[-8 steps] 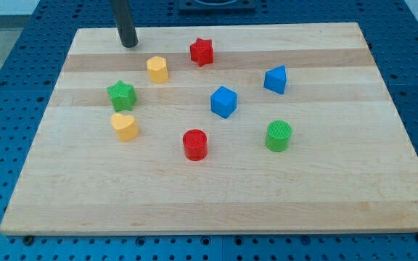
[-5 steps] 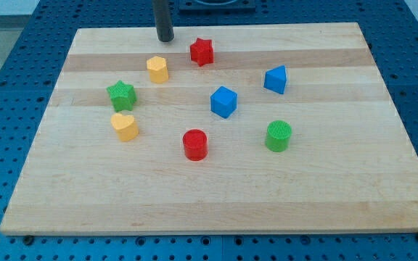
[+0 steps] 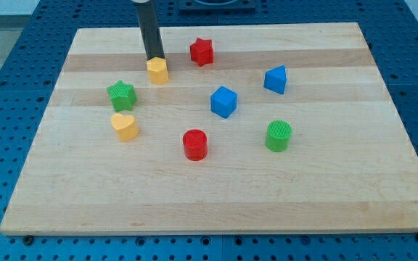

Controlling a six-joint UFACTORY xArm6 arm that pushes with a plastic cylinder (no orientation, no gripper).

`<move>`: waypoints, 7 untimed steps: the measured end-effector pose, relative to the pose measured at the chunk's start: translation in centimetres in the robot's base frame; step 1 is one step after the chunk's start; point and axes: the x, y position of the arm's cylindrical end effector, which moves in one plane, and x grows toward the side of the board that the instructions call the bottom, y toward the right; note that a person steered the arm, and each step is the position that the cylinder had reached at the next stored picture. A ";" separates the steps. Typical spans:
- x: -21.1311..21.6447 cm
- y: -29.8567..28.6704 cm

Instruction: Slide the yellow hexagon towards center

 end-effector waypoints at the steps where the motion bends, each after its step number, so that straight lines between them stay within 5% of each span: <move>1: 0.0 0.0; 7: 2.6 -1.6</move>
